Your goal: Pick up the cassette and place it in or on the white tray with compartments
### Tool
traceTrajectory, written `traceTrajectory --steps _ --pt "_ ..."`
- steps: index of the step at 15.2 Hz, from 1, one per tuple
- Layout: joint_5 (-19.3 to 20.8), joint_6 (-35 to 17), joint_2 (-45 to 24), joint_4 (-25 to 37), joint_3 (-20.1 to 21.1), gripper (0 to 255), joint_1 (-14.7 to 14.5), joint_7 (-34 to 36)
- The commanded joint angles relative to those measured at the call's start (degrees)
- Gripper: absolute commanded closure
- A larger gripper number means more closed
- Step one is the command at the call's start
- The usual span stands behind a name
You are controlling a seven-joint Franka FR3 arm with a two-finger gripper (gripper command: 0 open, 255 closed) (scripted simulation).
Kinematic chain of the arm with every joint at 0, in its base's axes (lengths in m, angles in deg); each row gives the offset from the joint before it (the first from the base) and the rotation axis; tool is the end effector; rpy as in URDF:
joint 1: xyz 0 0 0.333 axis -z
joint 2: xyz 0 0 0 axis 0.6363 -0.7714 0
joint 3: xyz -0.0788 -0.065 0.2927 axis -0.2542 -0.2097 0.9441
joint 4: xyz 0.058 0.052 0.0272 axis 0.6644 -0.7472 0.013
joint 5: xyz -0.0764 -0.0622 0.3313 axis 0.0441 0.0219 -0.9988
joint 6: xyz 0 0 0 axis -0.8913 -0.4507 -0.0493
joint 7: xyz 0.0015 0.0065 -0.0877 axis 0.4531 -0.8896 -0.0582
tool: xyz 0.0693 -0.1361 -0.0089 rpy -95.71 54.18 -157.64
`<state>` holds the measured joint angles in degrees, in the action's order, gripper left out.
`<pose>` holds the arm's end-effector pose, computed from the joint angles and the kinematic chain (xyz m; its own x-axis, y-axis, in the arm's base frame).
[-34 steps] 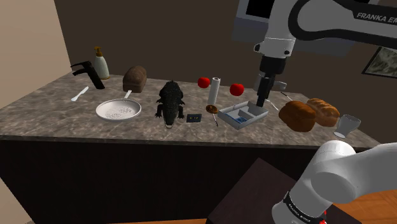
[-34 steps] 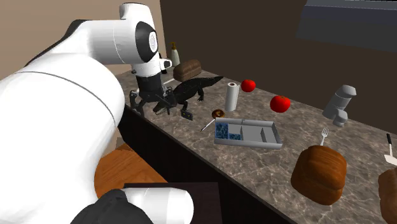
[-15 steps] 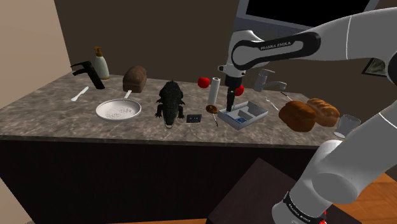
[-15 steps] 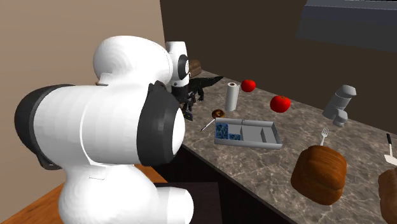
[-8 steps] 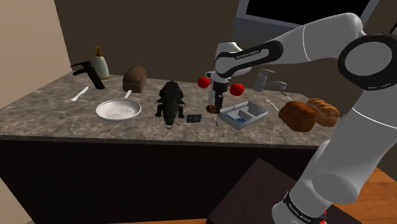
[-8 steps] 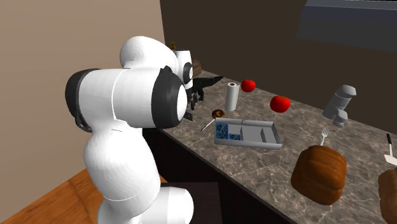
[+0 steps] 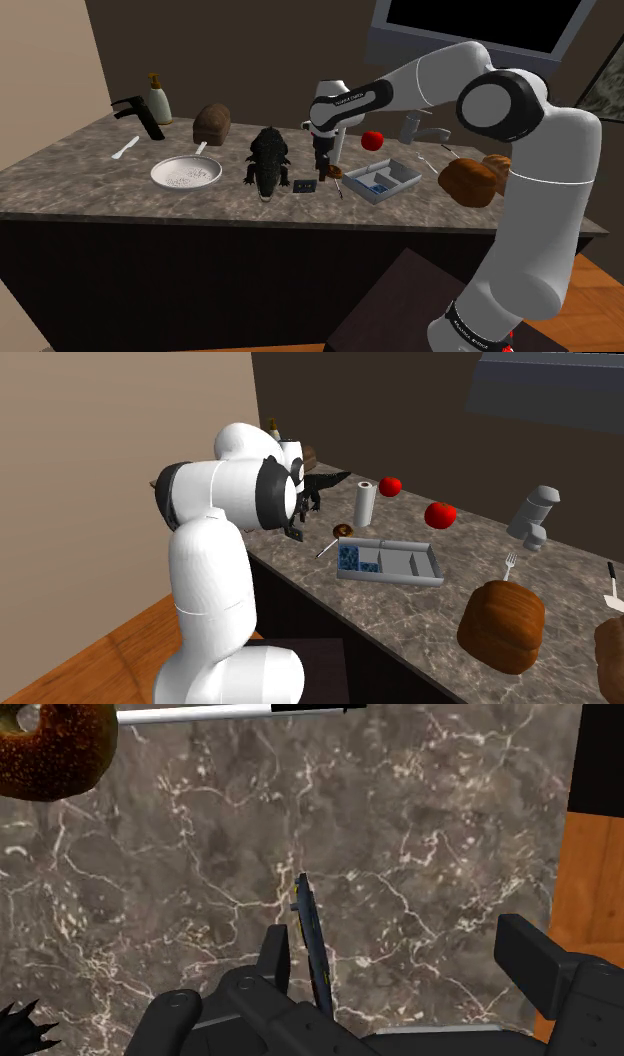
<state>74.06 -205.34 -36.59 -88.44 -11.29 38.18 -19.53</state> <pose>0.5728 -0.0713 0.3386 0.6395 0.7667 -0.0571 0.7663 -0.6416 -0.0335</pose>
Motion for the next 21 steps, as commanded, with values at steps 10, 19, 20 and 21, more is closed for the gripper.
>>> traceTrajectory --steps 10,19,20,21 --pt "-1.4 -3.9 -13.1 9.5 1.9 0 1.0 -5.5" --pt "-1.5 -4.8 -13.7 9.1 1.9 0 1.0 -5.5" --pt "-1.5 -4.8 -13.7 9.1 1.9 255 1.0 -5.5" --pt "-1.5 -4.8 -13.7 9.1 1.9 255 1.0 -5.5"
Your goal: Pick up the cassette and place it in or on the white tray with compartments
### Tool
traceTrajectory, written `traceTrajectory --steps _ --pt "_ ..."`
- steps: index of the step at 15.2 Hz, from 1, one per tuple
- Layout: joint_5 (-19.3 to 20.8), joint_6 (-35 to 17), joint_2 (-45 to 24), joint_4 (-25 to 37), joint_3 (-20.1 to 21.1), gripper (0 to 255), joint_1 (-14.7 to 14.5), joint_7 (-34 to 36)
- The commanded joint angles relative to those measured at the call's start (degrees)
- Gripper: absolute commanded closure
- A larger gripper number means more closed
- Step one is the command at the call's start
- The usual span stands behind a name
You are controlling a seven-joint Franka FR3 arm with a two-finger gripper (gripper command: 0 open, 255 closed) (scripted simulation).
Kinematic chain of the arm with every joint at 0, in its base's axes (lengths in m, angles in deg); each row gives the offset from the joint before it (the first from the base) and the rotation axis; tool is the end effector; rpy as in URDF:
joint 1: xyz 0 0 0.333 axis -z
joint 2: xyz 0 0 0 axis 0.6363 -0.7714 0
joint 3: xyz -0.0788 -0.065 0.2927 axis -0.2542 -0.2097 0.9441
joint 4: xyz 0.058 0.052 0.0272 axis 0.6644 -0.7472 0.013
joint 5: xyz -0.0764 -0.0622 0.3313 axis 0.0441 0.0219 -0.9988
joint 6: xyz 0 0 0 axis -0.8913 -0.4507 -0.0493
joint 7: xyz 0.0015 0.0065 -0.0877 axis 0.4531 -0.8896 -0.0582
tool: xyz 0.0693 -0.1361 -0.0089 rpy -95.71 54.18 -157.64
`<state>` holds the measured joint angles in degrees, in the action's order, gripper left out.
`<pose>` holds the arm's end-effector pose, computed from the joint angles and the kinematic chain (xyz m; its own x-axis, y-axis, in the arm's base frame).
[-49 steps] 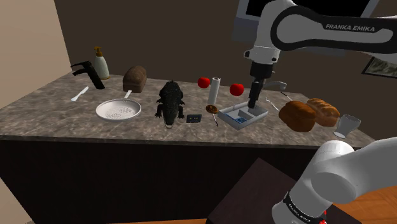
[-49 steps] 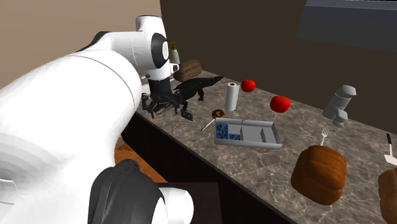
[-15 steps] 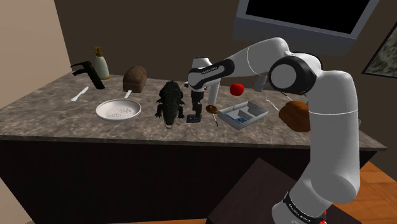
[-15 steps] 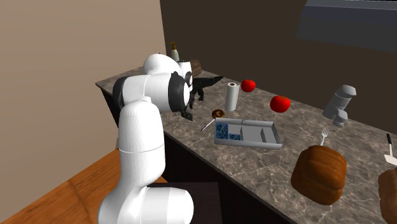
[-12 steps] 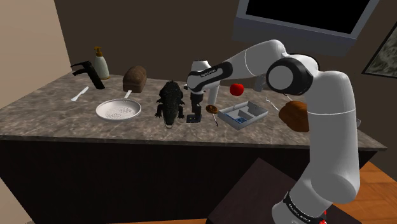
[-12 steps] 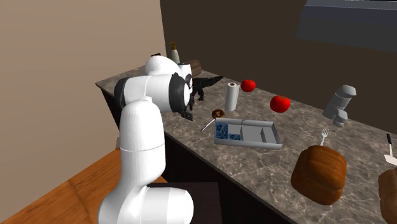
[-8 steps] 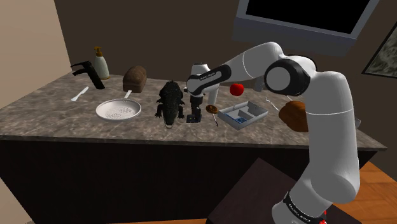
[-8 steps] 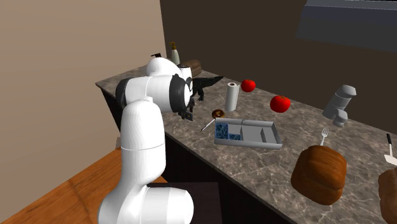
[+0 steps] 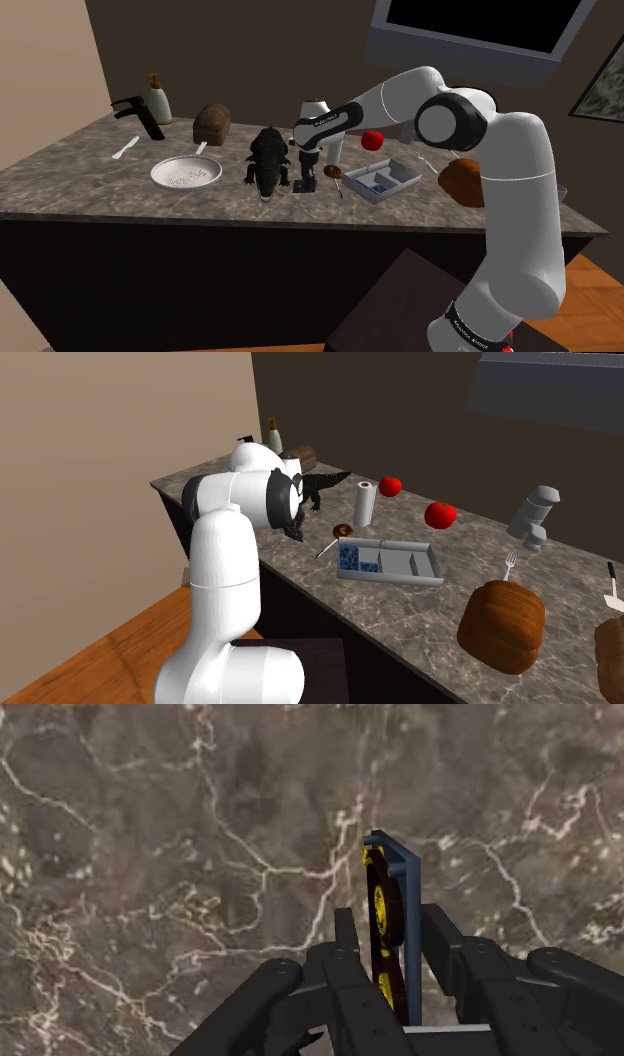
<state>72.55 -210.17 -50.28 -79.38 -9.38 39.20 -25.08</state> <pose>0.6242 -0.0642 0.2647 0.5550 0.8304 -0.0489 0.8299 -0.5567 -0.0365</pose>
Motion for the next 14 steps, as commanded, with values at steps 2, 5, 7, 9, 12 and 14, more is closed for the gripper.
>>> traceTrajectory --steps 2,5,7,9,12,14 --pt "0.0 0.0 0.0 0.0 0.0 255 0.0 0.0" --pt "0.0 0.0 0.0 0.0 0.0 255 0.0 0.0" --pt "0.0 0.0 0.0 0.0 0.0 255 0.0 0.0" --pt "0.0 0.6 0.4 0.2 0.0 255 0.0 0.0" --pt "0.2 2.3 1.6 0.7 -0.1 255 -0.1 0.1" --pt "0.3 3.5 2.3 1.2 -0.2 255 -0.1 0.1"
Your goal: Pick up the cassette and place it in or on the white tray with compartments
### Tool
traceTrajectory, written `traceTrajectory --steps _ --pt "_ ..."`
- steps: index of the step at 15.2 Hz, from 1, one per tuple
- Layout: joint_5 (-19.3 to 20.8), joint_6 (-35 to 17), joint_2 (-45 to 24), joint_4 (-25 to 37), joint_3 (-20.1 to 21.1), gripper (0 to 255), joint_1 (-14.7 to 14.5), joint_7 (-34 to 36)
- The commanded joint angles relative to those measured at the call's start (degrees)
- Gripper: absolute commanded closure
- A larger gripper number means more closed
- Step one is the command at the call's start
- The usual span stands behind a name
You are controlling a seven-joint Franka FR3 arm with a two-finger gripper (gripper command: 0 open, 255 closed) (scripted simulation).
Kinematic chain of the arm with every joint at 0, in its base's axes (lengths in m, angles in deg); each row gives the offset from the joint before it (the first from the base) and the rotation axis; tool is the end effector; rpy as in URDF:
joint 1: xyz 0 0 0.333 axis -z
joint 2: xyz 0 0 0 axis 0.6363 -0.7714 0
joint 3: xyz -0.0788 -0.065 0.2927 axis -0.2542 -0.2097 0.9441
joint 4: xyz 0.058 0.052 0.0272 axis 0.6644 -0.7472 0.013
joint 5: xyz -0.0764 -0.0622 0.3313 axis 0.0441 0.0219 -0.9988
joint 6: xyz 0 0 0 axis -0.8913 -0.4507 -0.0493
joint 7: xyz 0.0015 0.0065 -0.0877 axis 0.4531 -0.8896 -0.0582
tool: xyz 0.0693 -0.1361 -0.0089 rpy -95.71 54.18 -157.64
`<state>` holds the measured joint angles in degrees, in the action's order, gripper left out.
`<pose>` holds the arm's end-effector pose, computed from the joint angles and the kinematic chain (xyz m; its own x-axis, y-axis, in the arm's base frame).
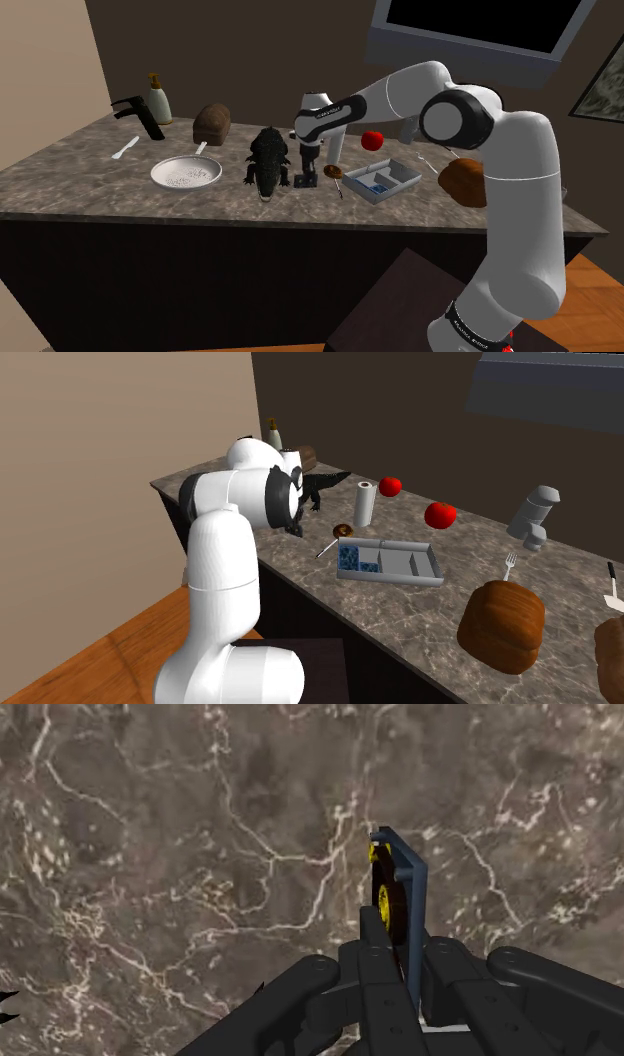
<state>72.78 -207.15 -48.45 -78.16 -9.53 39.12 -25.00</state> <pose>0.6237 -0.0642 0.2890 0.5550 0.8304 -0.0486 0.8299 -0.5568 -0.0362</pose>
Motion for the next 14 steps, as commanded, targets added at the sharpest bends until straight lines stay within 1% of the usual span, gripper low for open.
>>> traceTrajectory --steps 1,14 --pt "0.1 1.1 0.9 0.2 -0.1 255 -0.1 0.0" --pt "0.6 9.4 4.6 4.9 -0.3 255 -0.2 0.2"
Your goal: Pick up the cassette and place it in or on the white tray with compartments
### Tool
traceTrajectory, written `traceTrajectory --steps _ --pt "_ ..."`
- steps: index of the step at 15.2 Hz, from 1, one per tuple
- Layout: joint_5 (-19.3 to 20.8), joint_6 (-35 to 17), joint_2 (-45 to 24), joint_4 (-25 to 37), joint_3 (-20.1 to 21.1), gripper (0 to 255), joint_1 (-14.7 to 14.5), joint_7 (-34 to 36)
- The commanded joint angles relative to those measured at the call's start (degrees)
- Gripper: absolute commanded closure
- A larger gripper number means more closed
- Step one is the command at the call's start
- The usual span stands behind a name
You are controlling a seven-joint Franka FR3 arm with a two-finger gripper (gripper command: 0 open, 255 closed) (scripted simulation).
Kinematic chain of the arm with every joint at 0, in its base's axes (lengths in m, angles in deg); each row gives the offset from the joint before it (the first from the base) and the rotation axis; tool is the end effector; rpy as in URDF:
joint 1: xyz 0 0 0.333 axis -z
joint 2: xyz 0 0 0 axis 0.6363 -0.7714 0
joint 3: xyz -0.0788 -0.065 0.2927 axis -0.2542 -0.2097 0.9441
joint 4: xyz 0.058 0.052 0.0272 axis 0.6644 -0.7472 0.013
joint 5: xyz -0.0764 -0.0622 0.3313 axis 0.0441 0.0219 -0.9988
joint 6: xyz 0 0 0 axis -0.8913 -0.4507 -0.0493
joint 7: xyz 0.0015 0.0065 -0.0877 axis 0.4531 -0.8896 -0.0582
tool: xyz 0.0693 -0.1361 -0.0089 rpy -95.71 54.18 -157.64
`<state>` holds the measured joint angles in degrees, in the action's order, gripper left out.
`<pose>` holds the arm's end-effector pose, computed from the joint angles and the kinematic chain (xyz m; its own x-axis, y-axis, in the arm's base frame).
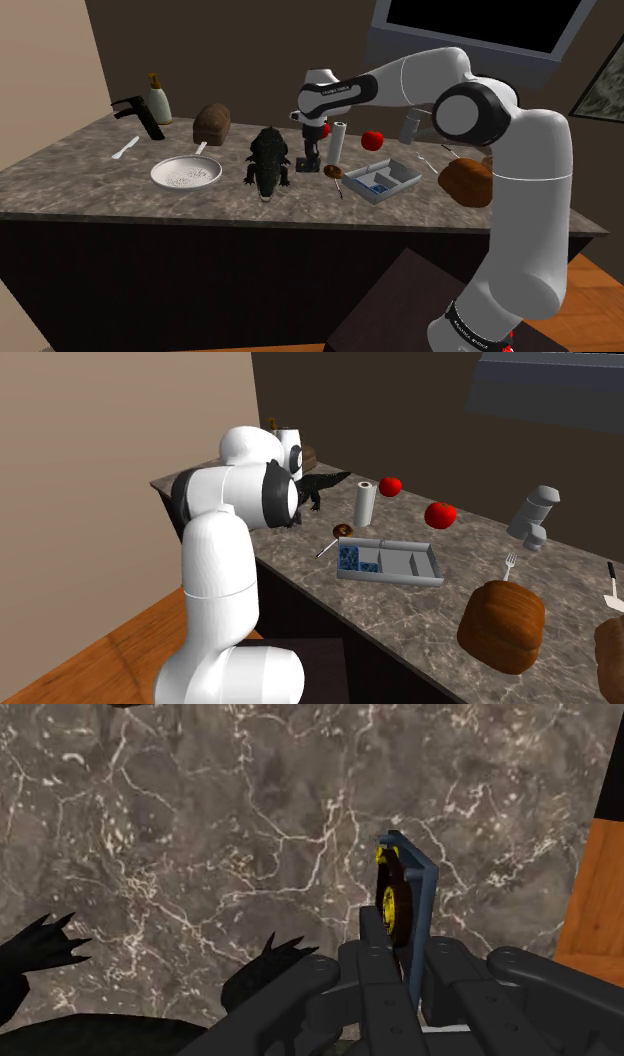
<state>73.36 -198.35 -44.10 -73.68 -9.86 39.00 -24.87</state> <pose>0.6198 -0.0646 0.3564 0.5550 0.8304 -0.0486 0.8299 -0.5567 -0.0362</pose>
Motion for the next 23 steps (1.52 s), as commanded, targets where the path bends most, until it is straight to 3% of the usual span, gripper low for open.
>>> traceTrajectory --steps 1,3,13,23 --pt "0.1 1.3 0.4 0.8 0.0 255 -0.1 0.1" --pt "0.1 2.5 0.8 1.7 0.0 255 -0.1 0.1" --pt "0.1 -0.7 6.2 -6.7 -3.9 255 7.3 -11.3" --pt "-0.6 -1.5 6.6 -7.7 -8.0 255 15.4 -23.6"
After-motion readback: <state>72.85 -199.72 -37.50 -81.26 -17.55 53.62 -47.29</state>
